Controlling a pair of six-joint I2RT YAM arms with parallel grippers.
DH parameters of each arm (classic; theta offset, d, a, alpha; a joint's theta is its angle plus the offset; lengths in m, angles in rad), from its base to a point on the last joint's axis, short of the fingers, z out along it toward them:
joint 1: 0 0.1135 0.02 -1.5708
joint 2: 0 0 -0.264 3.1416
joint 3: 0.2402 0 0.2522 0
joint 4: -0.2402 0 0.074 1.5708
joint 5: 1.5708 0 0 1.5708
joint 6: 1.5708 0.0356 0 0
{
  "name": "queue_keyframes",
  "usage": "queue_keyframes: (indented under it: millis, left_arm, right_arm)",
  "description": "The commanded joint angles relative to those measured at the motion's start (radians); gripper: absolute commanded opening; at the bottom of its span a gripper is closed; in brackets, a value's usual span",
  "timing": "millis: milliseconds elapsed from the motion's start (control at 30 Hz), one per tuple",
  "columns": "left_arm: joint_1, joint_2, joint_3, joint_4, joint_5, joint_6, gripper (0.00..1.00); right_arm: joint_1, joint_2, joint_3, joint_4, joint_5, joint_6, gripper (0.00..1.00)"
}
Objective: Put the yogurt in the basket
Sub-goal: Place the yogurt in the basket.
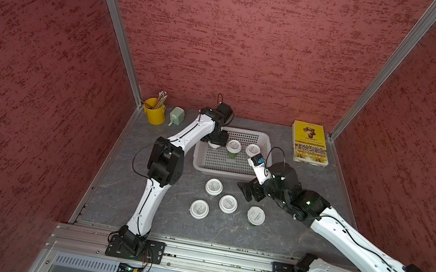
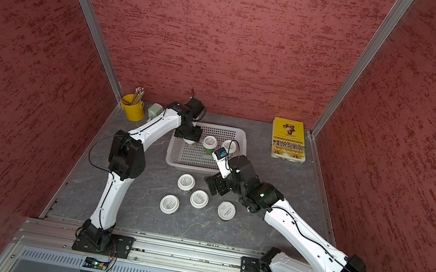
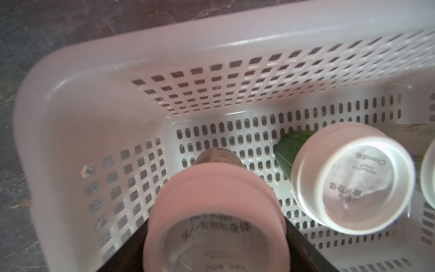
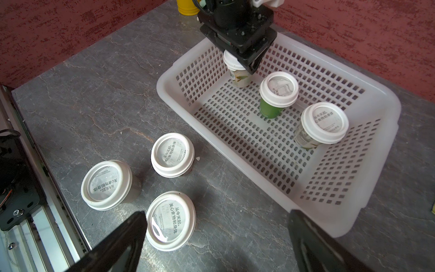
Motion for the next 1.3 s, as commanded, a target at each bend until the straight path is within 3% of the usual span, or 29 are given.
queue_keyframes:
  millis: [0,1267]
  left_arm:
    - [-0.003,0.027,0.039,0.022,-0.034,0.013,0.76]
    - [-0.016,0.132,0.128,-0.051,-0.067,0.020,0.81]
  right_arm:
    - [0.009,0.005,-0.005,0.025,0.015,-0.003,0.98]
    - [0.009,0.019,-0.003,0.009,0.016,-0.010,0.98]
